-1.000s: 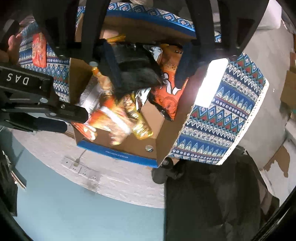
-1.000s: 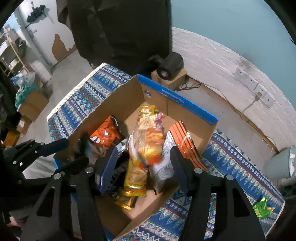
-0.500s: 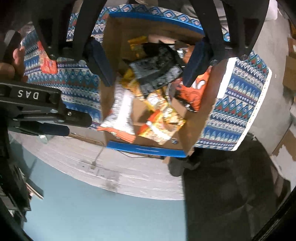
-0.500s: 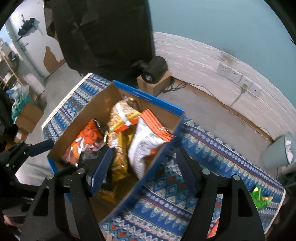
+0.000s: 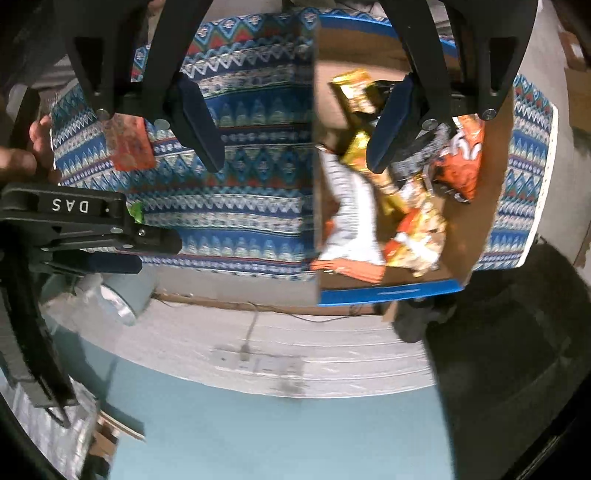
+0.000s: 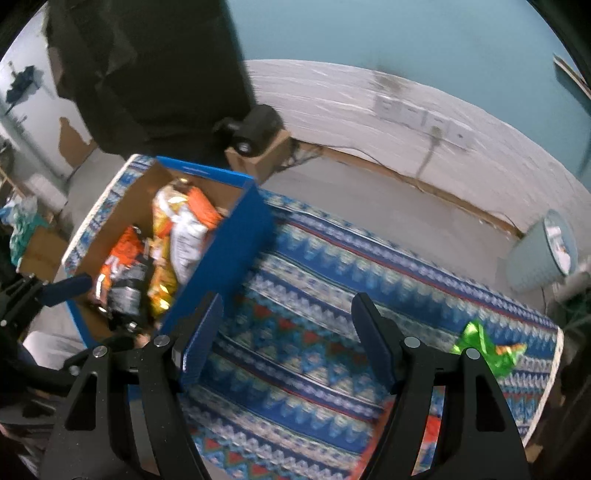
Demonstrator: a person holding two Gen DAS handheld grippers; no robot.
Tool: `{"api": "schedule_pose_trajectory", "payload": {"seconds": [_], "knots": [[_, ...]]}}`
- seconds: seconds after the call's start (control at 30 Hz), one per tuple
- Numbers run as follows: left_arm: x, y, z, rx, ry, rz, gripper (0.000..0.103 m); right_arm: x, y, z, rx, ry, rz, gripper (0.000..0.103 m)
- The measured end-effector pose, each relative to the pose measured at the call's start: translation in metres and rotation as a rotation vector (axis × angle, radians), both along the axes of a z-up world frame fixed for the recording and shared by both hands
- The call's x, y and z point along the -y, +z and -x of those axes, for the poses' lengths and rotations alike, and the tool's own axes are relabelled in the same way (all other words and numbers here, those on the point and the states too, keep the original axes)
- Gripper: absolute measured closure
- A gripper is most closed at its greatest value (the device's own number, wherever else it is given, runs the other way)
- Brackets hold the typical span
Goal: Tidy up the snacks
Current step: 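Withdraw both tools toward the green and red-orange bags, then grasp the red-orange bag with the left tool while the right tool grasps the green bag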
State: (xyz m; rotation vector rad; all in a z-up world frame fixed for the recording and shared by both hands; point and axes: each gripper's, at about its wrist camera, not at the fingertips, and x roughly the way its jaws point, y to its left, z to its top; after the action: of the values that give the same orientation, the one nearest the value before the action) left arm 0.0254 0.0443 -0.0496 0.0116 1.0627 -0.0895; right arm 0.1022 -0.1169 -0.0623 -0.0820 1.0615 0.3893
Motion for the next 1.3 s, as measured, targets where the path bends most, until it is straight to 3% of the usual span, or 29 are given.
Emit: {"api": "schedule_pose_trajectory", "payload": {"seconds": [0.47,0.8,1.3], "knots": [[0.088,-0.027,-0.024,-0.063,-0.139,-0.047,0.017,0.115,-0.033,-0.004,-0.074,-0.057,0.097,0.030],[0.123,-0.068,-0.059,-0.145,-0.161,-0.048,0.017,0.167,-0.071,-0.025,-0.129,0.050,0.237,0.029],[0.146,-0.134,-0.095,-0.271,-0.150,0.010,0.017,0.184,-0.145,-0.041,-0.115,0.304,0.494,0.027]]}}
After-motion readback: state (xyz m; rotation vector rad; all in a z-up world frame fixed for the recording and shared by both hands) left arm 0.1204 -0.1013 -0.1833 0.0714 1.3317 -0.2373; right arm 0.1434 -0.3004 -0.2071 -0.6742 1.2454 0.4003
